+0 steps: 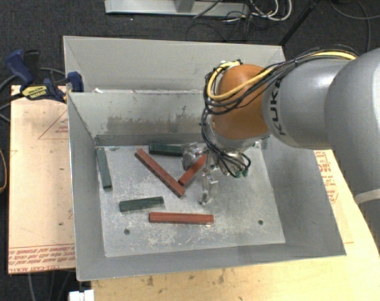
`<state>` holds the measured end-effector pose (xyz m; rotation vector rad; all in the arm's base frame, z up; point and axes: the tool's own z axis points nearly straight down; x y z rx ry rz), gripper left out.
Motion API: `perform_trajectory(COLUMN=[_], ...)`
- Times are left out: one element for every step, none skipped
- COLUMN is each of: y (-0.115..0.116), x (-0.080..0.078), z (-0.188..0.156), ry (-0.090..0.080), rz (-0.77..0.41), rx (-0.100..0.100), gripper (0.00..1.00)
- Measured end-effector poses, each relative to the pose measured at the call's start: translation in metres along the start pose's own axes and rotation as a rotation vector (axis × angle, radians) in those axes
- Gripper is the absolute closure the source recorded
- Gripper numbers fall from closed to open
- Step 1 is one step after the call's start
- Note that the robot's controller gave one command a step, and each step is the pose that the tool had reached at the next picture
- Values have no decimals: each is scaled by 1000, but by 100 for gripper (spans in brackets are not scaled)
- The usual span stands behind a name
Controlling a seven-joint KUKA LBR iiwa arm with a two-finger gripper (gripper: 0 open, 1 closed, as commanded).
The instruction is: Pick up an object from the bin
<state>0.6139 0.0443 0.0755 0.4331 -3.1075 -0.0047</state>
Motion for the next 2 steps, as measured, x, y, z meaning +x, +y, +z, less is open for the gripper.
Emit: perform_trajectory(y=[-1, -12], x=[-1, -18], z=[-4, -164], ry=[-5, -14], rz=[1, -382], rx=[2, 7], gripper=[100, 100])
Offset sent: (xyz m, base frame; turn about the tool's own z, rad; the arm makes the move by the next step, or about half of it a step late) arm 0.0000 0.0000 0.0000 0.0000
